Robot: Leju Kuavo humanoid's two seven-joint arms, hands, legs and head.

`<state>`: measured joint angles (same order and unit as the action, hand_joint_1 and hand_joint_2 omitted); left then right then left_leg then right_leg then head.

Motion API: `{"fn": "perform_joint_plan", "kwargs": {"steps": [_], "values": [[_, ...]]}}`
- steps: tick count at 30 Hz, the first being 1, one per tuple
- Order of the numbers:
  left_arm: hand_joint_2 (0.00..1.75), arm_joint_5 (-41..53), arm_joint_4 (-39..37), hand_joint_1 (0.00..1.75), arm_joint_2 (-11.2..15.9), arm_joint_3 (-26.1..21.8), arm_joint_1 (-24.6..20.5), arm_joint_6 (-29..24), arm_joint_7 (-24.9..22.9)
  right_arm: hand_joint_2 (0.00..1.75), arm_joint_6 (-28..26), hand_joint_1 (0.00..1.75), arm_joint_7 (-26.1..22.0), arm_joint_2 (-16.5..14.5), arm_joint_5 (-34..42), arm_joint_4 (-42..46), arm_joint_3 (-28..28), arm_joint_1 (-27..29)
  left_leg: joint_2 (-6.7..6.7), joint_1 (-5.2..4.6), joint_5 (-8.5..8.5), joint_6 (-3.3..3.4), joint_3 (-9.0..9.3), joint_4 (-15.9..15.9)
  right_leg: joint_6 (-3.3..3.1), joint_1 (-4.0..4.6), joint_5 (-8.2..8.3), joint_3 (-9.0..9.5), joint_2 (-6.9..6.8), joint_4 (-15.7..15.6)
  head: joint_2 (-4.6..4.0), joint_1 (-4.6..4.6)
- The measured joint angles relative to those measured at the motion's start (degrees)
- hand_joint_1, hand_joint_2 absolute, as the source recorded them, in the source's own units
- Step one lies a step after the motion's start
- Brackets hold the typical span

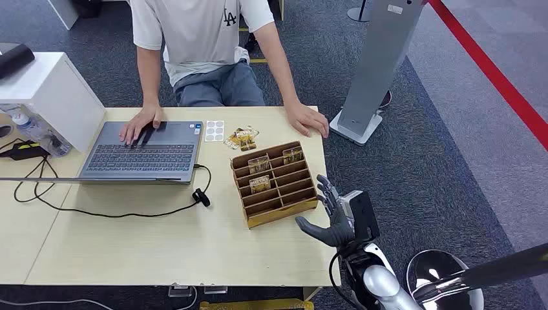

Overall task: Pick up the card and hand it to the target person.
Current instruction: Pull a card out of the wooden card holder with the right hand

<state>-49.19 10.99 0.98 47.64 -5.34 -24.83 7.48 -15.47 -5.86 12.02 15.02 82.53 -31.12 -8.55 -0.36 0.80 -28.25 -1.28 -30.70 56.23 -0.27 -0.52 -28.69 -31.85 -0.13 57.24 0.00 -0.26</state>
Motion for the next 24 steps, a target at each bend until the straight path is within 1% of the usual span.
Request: {"fn": "perform_joint_plan", "kwargs": {"steps": [18, 21, 24], "values": [[0.0, -0.39, 0.0, 0.0, -0.03, 0.04, 0.0, 0.02, 0.01, 1.75, 0.47, 0.0, 0.21, -0.07, -0.36, -0.02, -0.02, -0.49, 0.0, 0.0, 0.0, 0.0, -0.01, 0.0, 0.0, 0.0, 0.0, 0.0, 0.0, 0.0, 0.0, 0.0], [0.0, -0.5, 0.0, 0.0, -0.06, 0.15, 0.0, 0.02, 0.0, 1.75, -0.15, 0.0, 1.22, -0.07, -3.0, -0.02, -0.15, -0.83, 0.0, 0.0, 0.0, 0.0, -0.02, 0.0, 0.0, 0.0, 0.0, 0.01, 0.0, 0.0, 0.0, 0.0], [0.0, -0.52, 0.0, 0.0, -0.12, 0.34, -0.02, 0.03, 0.0, 1.75, -1.9, 0.0, 4.68, -0.05, -10.43, -0.02, -0.46, -2.09, 0.0, 0.0, 0.0, 0.0, -0.03, 0.0, 0.0, 0.0, 0.0, 0.01, 0.0, 0.01, 0.0, 0.01]]}}
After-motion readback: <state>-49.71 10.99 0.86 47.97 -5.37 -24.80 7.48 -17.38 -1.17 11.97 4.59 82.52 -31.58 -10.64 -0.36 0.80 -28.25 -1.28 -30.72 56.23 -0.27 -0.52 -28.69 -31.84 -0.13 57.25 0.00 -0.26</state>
